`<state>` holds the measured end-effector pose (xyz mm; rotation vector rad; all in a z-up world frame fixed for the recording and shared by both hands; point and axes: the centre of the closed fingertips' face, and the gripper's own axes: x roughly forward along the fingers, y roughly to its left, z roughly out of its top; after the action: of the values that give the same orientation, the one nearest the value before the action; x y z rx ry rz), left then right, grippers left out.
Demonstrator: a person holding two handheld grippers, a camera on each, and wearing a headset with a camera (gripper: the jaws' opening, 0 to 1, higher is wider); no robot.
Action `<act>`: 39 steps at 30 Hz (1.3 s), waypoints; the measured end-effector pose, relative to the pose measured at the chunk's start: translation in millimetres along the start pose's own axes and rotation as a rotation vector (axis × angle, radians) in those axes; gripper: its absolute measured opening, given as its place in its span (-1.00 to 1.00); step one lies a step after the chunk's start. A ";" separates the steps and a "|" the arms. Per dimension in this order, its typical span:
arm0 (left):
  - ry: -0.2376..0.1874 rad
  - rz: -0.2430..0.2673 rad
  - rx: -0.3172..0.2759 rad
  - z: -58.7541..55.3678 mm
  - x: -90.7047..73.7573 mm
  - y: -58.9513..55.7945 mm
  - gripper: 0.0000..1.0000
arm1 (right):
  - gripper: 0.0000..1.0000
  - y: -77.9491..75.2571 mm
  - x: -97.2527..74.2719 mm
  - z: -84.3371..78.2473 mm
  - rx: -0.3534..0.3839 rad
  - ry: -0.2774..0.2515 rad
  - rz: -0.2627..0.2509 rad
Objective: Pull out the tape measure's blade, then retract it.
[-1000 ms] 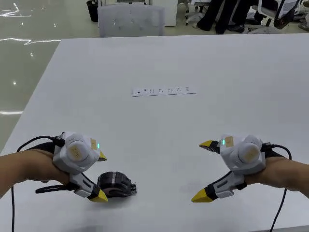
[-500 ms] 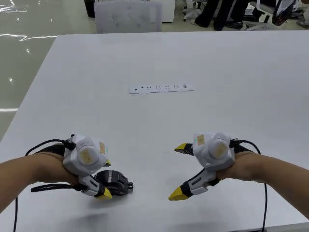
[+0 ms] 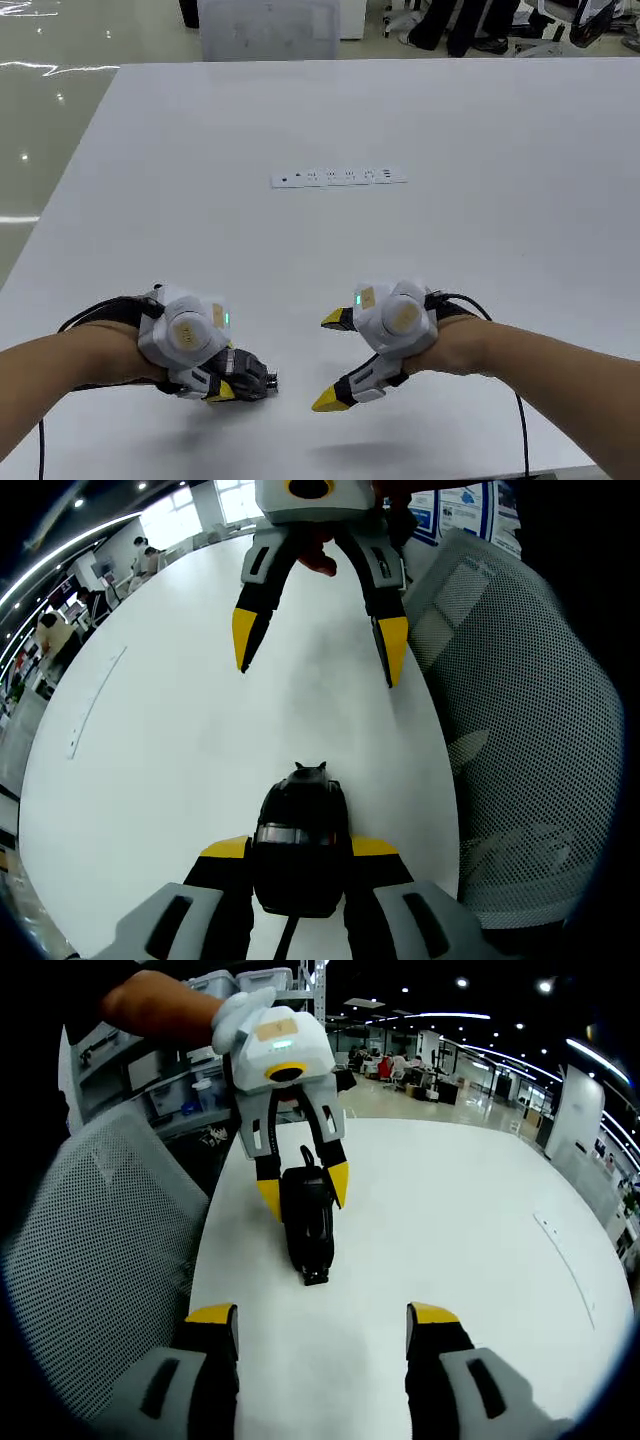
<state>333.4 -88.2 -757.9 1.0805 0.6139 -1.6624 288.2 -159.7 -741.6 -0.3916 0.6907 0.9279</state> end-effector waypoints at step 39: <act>-0.008 -0.019 -0.050 -0.4 3.4 -0.5 -0.37 | -0.71 7.3 75.3 2.6 -0.046 0.092 0.055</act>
<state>332.8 -89.3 -761.1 1.0347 0.6595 -1.6585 314.0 -109.3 -792.0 -0.4602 0.7680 0.9835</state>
